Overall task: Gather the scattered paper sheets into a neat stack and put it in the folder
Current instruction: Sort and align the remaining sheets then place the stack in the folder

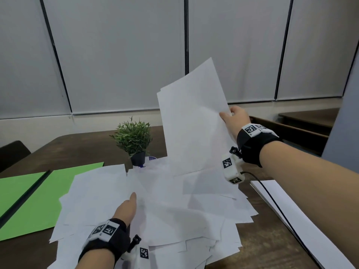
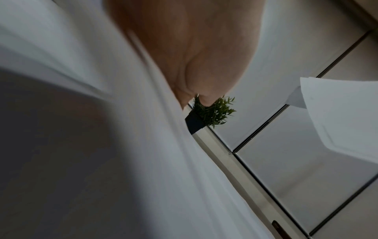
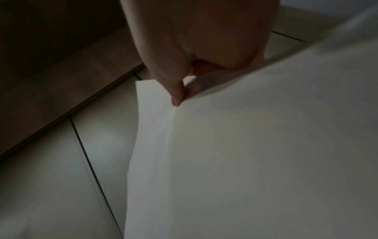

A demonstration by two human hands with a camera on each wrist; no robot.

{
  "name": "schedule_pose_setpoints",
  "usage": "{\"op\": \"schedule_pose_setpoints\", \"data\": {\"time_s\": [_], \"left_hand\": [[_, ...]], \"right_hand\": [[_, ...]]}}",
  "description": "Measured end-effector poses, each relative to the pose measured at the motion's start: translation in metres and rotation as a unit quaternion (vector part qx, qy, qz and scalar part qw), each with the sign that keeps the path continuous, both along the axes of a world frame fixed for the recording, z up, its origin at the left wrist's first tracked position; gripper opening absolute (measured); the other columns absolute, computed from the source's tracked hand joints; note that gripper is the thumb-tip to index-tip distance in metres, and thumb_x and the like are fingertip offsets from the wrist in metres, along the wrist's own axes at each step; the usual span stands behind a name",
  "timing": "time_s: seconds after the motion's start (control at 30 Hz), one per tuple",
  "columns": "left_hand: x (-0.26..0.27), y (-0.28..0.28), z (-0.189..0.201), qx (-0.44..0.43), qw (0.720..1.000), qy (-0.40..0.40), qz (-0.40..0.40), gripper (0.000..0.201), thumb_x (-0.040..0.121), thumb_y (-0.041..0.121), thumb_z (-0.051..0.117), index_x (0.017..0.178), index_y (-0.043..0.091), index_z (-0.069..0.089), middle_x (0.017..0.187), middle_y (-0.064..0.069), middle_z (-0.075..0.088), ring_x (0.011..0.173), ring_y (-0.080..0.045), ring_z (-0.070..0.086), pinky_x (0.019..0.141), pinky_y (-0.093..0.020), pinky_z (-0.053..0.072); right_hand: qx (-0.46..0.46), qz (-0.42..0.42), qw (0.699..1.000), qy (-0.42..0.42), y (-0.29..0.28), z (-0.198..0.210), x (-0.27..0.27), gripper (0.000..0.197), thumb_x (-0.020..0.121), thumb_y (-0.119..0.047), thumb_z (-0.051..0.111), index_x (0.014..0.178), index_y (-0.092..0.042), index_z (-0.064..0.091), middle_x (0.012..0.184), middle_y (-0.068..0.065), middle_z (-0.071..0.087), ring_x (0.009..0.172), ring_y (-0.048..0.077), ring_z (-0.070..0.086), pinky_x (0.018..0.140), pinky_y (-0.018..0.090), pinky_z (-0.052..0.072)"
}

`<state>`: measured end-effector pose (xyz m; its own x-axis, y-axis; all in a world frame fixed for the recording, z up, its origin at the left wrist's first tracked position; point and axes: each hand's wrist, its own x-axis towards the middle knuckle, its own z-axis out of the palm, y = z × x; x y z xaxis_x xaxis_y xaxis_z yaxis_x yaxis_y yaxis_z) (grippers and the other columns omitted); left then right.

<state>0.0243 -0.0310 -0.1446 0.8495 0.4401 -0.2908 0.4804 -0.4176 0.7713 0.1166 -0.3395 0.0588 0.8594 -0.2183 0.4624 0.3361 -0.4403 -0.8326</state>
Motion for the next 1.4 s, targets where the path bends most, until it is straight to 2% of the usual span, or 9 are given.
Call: {"op": "schedule_pose_setpoints", "data": {"time_s": [0.27, 0.43, 0.53, 0.67, 0.77, 0.97, 1.13, 1.3, 1.4], "left_hand": [[0.007, 0.011, -0.012, -0.184, 0.981, -0.042, 0.056, 0.102, 0.079, 0.084, 0.011, 0.149, 0.011, 0.026, 0.153, -0.01, 0.031, 0.14, -0.027, 0.032, 0.116, -0.04, 0.024], [0.011, 0.02, -0.012, -0.234, 0.972, 0.011, 0.0, 0.113, 0.056, 0.099, 0.028, 0.126, 0.016, 0.059, 0.117, -0.016, 0.066, 0.096, -0.033, 0.067, 0.077, -0.037, 0.055], [0.015, 0.027, -0.019, -0.105, 0.994, 0.018, -0.036, 0.092, 0.07, 0.074, 0.063, 0.13, 0.005, 0.052, 0.13, -0.012, 0.057, 0.115, -0.031, 0.057, 0.101, -0.041, 0.044], [0.027, 0.039, -0.035, -0.02, 0.997, 0.024, -0.065, 0.077, 0.051, 0.043, 0.085, 0.107, -0.001, 0.055, 0.111, -0.017, 0.065, 0.099, -0.034, 0.064, 0.092, -0.047, 0.051], [0.028, 0.037, -0.034, 0.032, 0.997, 0.025, -0.068, 0.061, 0.068, 0.03, 0.081, 0.11, -0.004, 0.052, 0.112, -0.019, 0.062, 0.103, -0.035, 0.061, 0.094, -0.046, 0.05], [0.023, 0.028, -0.025, 0.054, 0.996, 0.026, -0.069, 0.044, 0.079, 0.026, 0.074, 0.105, -0.001, 0.051, 0.107, -0.016, 0.062, 0.1, -0.034, 0.061, 0.093, -0.044, 0.05], [0.021, 0.027, -0.023, 0.066, 0.995, 0.036, -0.061, 0.053, 0.08, 0.03, 0.073, 0.115, 0.0, 0.048, 0.114, -0.014, 0.058, 0.107, -0.031, 0.057, 0.097, -0.041, 0.046], [0.027, 0.036, -0.03, 0.023, 0.998, 0.028, -0.05, 0.057, 0.07, 0.03, 0.079, 0.111, 0.001, 0.05, 0.113, -0.016, 0.061, 0.104, -0.034, 0.06, 0.096, -0.045, 0.048], [0.034, 0.046, -0.039, 0.026, 0.997, 0.048, -0.056, 0.072, 0.057, 0.036, 0.081, 0.112, 0.001, 0.05, 0.113, -0.017, 0.061, 0.103, -0.035, 0.061, 0.095, -0.045, 0.049]], "right_hand": [[-0.079, 0.061, 0.978, 0.185, 0.025, -0.094, -0.004, 0.031, 0.094, -0.024, 0.058, 0.107, 0.003, 0.064, 0.103, 0.017, 0.067, 0.088, 0.028, 0.062, 0.072, 0.027, 0.043], [-0.2, 0.079, 0.919, 0.331, 0.046, -0.166, -0.014, 0.051, 0.098, -0.034, 0.051, 0.134, 0.001, 0.048, 0.139, 0.017, 0.051, 0.127, 0.03, 0.049, 0.099, 0.029, 0.038], [-0.228, 0.093, 0.895, 0.373, 0.062, -0.187, -0.021, 0.051, 0.096, -0.038, 0.05, 0.133, -0.002, 0.049, 0.135, 0.013, 0.054, 0.123, 0.03, 0.052, 0.099, 0.031, 0.04], [-0.245, 0.091, 0.887, 0.382, 0.063, -0.185, -0.015, 0.057, 0.09, -0.056, 0.048, 0.119, -0.009, 0.06, 0.122, 0.009, 0.062, 0.112, 0.031, 0.058, 0.095, 0.034, 0.043], [-0.271, 0.047, 0.885, 0.377, 0.033, -0.198, 0.019, 0.067, 0.069, -0.073, 0.045, 0.103, -0.019, 0.066, 0.12, 0.01, 0.064, 0.104, 0.033, 0.06, 0.095, 0.041, 0.046], [-0.291, 0.02, 0.863, 0.413, -0.001, -0.155, -0.013, 0.065, 0.091, -0.047, 0.058, 0.142, -0.011, 0.04, 0.145, 0.01, 0.044, 0.132, 0.029, 0.043, 0.101, 0.031, 0.035], [-0.339, 0.055, 0.834, 0.432, -0.004, -0.162, -0.007, 0.072, 0.093, -0.063, 0.038, 0.145, -0.014, 0.038, 0.15, 0.009, 0.038, 0.137, 0.029, 0.037, 0.111, 0.037, 0.026], [-0.424, 0.079, 0.787, 0.442, -0.004, -0.159, -0.003, 0.077, 0.092, -0.07, 0.024, 0.136, -0.013, 0.05, 0.14, 0.01, 0.05, 0.128, 0.03, 0.047, 0.11, 0.04, 0.03], [-0.392, 0.092, 0.78, 0.479, -0.003, -0.136, -0.006, 0.078, 0.093, -0.069, 0.025, 0.117, -0.004, 0.062, 0.102, 0.014, 0.067, 0.107, 0.032, 0.06, 0.096, 0.037, 0.042]]}}
